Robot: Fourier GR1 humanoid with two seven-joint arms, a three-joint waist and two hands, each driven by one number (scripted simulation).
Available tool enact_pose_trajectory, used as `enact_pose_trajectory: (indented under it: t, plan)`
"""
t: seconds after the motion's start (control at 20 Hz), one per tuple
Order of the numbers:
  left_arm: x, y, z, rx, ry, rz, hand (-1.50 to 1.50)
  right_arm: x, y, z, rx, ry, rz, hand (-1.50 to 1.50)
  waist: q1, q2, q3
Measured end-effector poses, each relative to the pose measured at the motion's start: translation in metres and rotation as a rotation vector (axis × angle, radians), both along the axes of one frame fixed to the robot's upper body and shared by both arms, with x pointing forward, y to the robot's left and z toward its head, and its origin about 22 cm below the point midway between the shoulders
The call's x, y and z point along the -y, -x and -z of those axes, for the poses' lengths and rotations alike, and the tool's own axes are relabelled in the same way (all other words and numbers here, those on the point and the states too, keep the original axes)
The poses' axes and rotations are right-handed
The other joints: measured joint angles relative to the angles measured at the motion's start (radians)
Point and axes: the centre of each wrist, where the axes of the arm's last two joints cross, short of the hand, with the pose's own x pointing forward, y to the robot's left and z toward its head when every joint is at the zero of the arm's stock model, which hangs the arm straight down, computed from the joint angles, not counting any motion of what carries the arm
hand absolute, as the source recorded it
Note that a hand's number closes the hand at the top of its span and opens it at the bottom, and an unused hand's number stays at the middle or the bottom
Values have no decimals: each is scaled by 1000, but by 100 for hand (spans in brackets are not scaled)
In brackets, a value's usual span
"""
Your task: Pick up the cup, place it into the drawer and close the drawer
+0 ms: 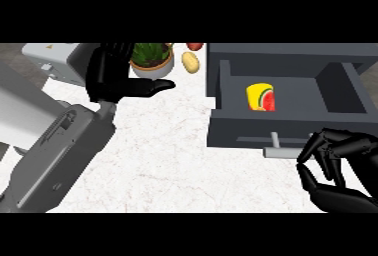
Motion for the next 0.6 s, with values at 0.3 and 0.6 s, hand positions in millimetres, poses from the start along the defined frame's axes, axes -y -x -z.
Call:
enact_pose_trajectory:
  t: [0.3,0.6]
  plan:
    - [-47,33,17,-8,16,-7,-150,-10,-14,14,15,165,8,150,-4,5,0]
    - [-79,56,31,-14,22,-9,-150,-22,-25,31,80,442,-21,150,-3,7,0]
